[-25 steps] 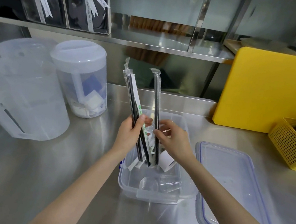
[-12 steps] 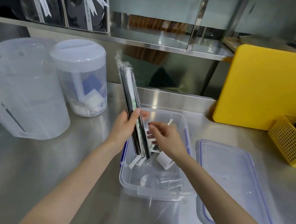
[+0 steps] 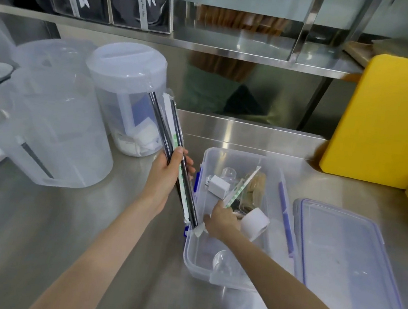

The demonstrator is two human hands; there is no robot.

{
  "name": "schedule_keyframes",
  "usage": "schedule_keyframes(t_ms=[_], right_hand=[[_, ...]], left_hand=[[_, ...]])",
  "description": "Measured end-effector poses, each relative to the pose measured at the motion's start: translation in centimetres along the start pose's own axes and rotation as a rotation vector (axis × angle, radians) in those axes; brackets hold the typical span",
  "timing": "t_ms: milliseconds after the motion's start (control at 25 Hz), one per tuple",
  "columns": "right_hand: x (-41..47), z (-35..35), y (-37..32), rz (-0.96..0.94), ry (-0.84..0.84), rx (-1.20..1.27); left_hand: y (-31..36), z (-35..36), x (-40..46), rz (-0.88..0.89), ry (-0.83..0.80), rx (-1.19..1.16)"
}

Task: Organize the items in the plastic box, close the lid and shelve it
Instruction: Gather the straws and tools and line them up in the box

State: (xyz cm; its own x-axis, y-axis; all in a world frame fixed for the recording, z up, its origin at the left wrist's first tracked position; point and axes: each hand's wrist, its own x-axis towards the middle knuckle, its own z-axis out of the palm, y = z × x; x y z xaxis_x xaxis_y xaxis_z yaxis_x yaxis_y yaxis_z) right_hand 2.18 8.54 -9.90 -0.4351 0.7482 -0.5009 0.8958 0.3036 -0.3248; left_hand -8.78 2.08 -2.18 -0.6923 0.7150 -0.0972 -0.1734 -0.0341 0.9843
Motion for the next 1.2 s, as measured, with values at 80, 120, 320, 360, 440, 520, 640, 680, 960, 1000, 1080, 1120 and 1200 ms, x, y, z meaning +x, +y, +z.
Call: schedule_keyframes(t_ms=[80, 120, 320, 360, 440, 520, 640, 680, 960, 1000, 1080, 1120, 1200], right_hand=[[0.7, 0.7, -0.3, 0.030, 0.017, 0.014], [0.9, 1.0, -0.4, 0.039, 0.025, 0.019], [1.7, 1.8, -1.3, 0.078, 0.091, 0.042], [1.9, 1.9, -1.4, 0.080, 0.096, 0.052], [2.2, 1.8, -1.4, 0.083, 0.096, 0.076], [2.2, 1.6, -1.2, 0.093, 0.091, 0.108], [1.9, 1.0, -0.7, 0.098, 0.099, 0.165], [1.8, 0.8, -0.5, 0.094, 0.106, 0.201], [-0.8, -2.2, 2.0, 0.010, 0.263, 0.538], [-1.2, -2.7, 2.5, -0.026, 0.306, 0.593], [-2.1, -3.8, 3.3, -0.111, 0.368, 0.694], [-2.8, -4.4, 3.6, -0.138, 0.364, 0.741], [-4.1, -5.3, 4.0, -0.207, 0.339, 0.821]], left_hand=[[-0.3, -0.3, 0.3, -0.017, -0.009, -0.002], [-0.4, -0.4, 0.4, -0.026, -0.012, -0.009], [-0.9, -0.3, 0.7, -0.055, -0.024, -0.026], [-0.9, -0.3, 0.7, -0.061, -0.024, -0.029], [-1.0, -0.1, 0.8, -0.070, -0.025, -0.031], [-1.0, 0.0, 0.8, -0.075, -0.027, -0.025], [-0.9, 0.3, 0.6, -0.073, -0.030, -0.022], [-0.9, 0.3, 0.6, -0.071, -0.026, -0.019], [0.3, 1.7, -0.3, -0.026, -0.030, -0.019], [0.4, 2.1, -0.5, -0.024, -0.034, -0.012], [0.4, 2.9, -1.0, -0.020, -0.048, 0.030], [0.3, 3.2, -1.4, -0.019, -0.059, 0.063], [0.0, 3.9, -2.0, -0.022, -0.082, 0.118]])
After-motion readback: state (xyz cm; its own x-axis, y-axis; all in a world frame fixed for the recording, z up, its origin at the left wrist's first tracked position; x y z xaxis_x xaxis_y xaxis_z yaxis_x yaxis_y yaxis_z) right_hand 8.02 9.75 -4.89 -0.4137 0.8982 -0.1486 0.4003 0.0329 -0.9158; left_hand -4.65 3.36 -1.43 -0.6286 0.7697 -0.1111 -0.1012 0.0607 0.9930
